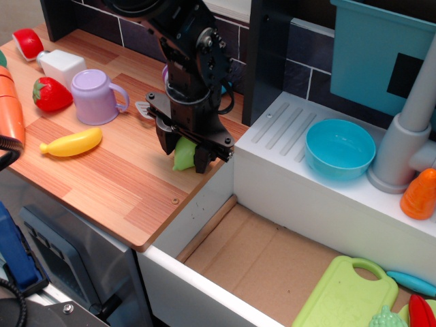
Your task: Put pear in bowl
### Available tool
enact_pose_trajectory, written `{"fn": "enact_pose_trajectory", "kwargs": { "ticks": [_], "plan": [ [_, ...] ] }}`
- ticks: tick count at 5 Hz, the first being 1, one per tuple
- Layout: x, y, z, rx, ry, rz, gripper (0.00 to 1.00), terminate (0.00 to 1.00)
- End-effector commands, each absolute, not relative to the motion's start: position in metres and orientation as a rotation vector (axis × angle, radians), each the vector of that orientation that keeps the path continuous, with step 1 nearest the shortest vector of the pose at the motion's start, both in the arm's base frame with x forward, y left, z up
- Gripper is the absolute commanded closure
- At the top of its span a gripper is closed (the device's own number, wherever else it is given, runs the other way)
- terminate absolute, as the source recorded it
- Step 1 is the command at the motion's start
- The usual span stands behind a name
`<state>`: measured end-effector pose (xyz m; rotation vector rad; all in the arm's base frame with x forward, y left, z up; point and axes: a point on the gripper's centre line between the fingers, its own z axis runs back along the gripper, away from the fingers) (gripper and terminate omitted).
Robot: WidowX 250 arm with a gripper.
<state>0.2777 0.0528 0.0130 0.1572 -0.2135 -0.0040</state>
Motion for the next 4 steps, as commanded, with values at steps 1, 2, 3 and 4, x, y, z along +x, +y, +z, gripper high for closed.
{"fn": "enact_pose_trajectory", "kwargs": {
  "ticks": [1, 2, 3, 4],
  "plan": [
    [0.278, 0.048, 0.018, 0.149, -0.272, -0.007, 1.00, 0.00],
    [0.281, 0.039, 0.034, 0.160, -0.302, -0.034, 1.00, 0.00],
    [0.286, 0.029, 0.056, 0.112, -0.333, -0.056, 1.00, 0.00],
    [0.295, 0.011, 0.074, 0.082, -0.366, -0.117, 1.00, 0.00]
  ]
}}
